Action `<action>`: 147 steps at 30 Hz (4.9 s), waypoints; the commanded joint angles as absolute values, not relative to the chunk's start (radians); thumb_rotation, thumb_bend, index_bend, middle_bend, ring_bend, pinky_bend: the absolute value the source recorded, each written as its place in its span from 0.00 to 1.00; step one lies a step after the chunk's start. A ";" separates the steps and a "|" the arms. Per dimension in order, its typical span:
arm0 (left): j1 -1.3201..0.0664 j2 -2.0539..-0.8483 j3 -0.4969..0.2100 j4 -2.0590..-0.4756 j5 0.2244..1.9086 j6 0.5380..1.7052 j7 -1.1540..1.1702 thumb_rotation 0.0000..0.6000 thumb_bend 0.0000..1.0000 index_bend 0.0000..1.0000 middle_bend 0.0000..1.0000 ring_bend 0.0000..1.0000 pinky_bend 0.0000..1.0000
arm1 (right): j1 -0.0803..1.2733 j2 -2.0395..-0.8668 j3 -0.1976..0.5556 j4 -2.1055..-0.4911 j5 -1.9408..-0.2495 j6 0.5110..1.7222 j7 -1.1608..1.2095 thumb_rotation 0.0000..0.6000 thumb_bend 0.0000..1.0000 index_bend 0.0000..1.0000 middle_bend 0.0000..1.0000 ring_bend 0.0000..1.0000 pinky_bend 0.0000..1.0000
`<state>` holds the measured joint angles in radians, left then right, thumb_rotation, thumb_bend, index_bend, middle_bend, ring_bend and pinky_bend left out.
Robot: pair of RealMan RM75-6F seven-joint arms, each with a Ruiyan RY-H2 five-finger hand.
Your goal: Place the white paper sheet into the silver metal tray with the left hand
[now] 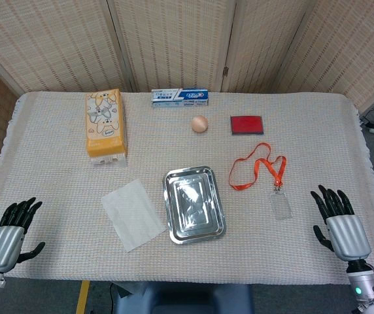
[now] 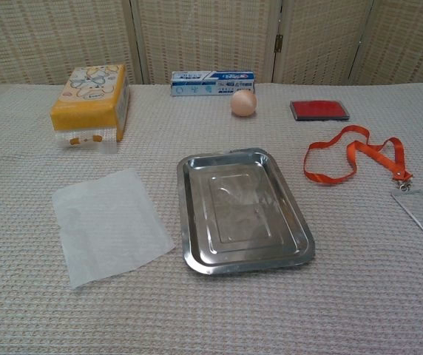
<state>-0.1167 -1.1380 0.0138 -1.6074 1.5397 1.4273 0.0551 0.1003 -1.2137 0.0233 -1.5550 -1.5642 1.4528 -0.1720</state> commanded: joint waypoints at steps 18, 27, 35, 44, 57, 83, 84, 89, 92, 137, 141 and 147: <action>-0.132 -1.218 0.035 -1.505 1.689 1.493 0.064 1.00 0.29 0.10 0.24 0.14 0.28 | 0.076 -1.180 -0.001 -1.602 -1.640 1.523 -0.143 1.00 0.44 0.00 0.00 0.00 0.00; -0.191 -1.307 0.046 -1.296 1.809 1.530 -0.035 1.00 0.28 0.36 1.00 0.92 1.00 | 0.080 -1.185 0.002 -1.596 -1.643 1.520 -0.136 1.00 0.44 0.00 0.00 0.00 0.00; -0.248 -1.368 0.067 -1.171 1.852 1.512 -0.147 1.00 0.29 0.40 1.00 1.00 1.00 | 0.086 -1.167 0.003 -1.609 -1.629 1.499 -0.117 1.00 0.44 0.00 0.00 0.00 0.00; -0.315 -1.519 0.081 -0.834 1.937 1.599 -0.244 1.00 0.29 0.44 1.00 1.00 1.00 | 0.088 -1.162 -0.001 -1.614 -1.627 1.487 -0.111 1.00 0.45 0.00 0.00 0.00 0.00; -0.354 -1.712 0.086 -0.536 1.875 1.592 -0.418 1.00 0.29 0.44 1.00 1.00 1.00 | 0.081 -1.142 0.002 -1.627 -1.630 1.505 -0.080 1.00 0.44 0.00 0.00 0.00 0.00; -0.410 -1.884 0.141 -0.312 1.815 1.512 -0.515 1.00 0.32 0.42 1.00 1.00 1.00 | 0.069 -1.115 0.010 -1.614 -1.628 1.533 0.000 1.00 0.44 0.00 0.00 0.00 0.00; -0.410 -1.887 0.143 -0.308 1.814 1.509 -0.519 1.00 0.32 0.42 1.00 1.00 1.00 | 0.069 -1.115 0.010 -1.615 -1.628 1.532 0.001 1.00 0.44 0.00 0.00 0.00 0.00; -0.418 -1.902 0.150 -0.292 1.807 1.509 -0.533 1.00 0.32 0.42 1.00 1.00 1.00 | 0.071 -1.115 0.009 -1.616 -1.626 1.526 0.002 1.00 0.45 0.00 0.00 0.00 0.00; -0.430 -1.913 0.151 -0.287 1.804 1.512 -0.534 1.00 0.32 0.40 1.00 1.00 1.00 | 0.069 -1.114 0.013 -1.617 -1.622 1.531 0.004 1.00 0.45 0.00 0.00 0.00 0.00; -0.483 -1.983 0.134 -0.255 1.747 1.663 -0.566 1.00 0.58 0.68 1.00 1.00 1.00 | 0.047 -1.088 0.012 -1.629 -1.646 1.568 0.037 1.00 0.44 0.00 0.00 0.00 0.00; -0.488 -1.955 0.123 -0.290 1.741 1.704 -0.537 1.00 0.58 0.68 1.00 1.00 1.00 | 0.042 -1.083 0.007 -1.635 -1.662 1.583 0.041 1.00 0.44 0.00 0.00 0.00 0.00; -0.496 -1.913 0.110 -0.358 1.737 1.741 -0.511 1.00 0.58 0.68 1.00 1.00 1.00 | 0.034 -1.075 0.001 -1.641 -1.683 1.603 0.053 1.00 0.44 0.00 0.00 0.00 0.00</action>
